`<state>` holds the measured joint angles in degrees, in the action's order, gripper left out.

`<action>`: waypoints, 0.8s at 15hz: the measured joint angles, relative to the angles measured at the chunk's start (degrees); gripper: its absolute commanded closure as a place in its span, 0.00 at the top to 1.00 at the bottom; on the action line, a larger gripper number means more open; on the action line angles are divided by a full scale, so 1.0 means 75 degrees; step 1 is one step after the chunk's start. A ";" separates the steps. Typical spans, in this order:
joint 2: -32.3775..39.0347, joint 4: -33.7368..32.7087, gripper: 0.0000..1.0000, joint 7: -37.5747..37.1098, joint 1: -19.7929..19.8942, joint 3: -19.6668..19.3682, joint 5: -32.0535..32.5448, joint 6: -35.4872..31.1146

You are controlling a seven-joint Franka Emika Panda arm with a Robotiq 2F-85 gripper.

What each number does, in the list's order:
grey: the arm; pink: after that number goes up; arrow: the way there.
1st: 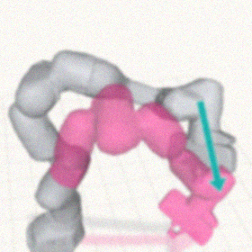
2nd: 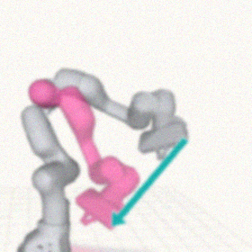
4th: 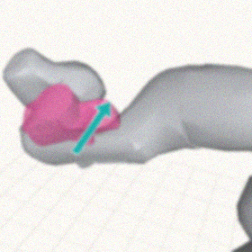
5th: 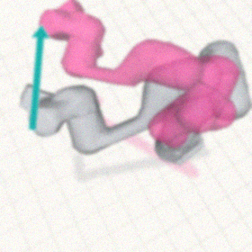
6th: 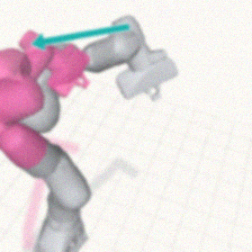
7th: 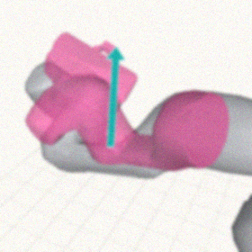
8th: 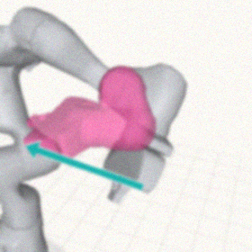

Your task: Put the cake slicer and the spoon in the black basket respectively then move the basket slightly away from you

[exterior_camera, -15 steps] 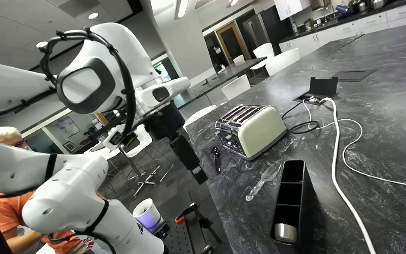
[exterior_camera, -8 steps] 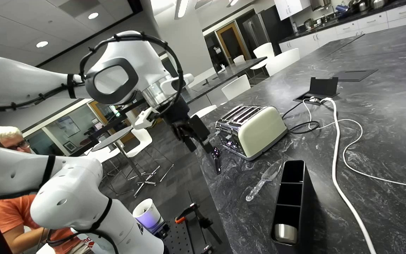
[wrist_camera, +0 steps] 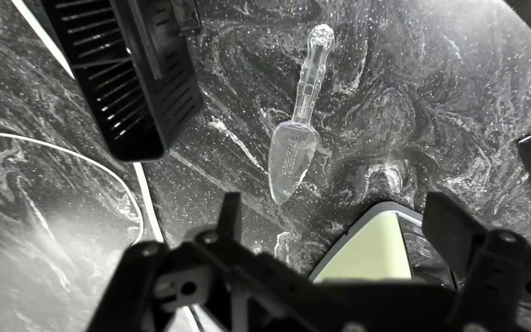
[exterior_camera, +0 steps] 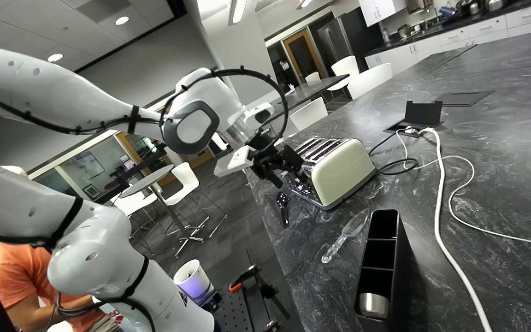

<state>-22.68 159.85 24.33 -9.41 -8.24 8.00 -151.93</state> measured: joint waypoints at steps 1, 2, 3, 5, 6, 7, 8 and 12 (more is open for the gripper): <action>0.0393 0.0006 1.00 0.0135 -0.0042 -0.0005 -0.0107 -0.0380; 0.0785 0.0012 1.00 0.0247 -0.0067 -0.0006 -0.0199 -0.0717; 0.1187 0.0013 1.00 0.0348 -0.0082 -0.0003 -0.0263 -0.1028; 0.1895 -0.0006 1.00 0.0503 -0.0086 0.0014 -0.0397 -0.1437; 0.2161 -0.0038 1.00 0.0599 -0.0086 0.0019 -0.0483 -0.1493; 0.2331 -0.0076 1.00 0.0638 -0.0087 0.0020 -0.0524 -0.1524; 0.2419 -0.0111 1.00 0.0639 -0.0089 0.0021 -0.0532 -0.1533; 0.2449 -0.0139 1.00 0.0638 0.0040 0.0165 -0.0537 -0.1533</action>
<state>-4.32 158.80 29.11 -9.11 -7.01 3.97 -163.43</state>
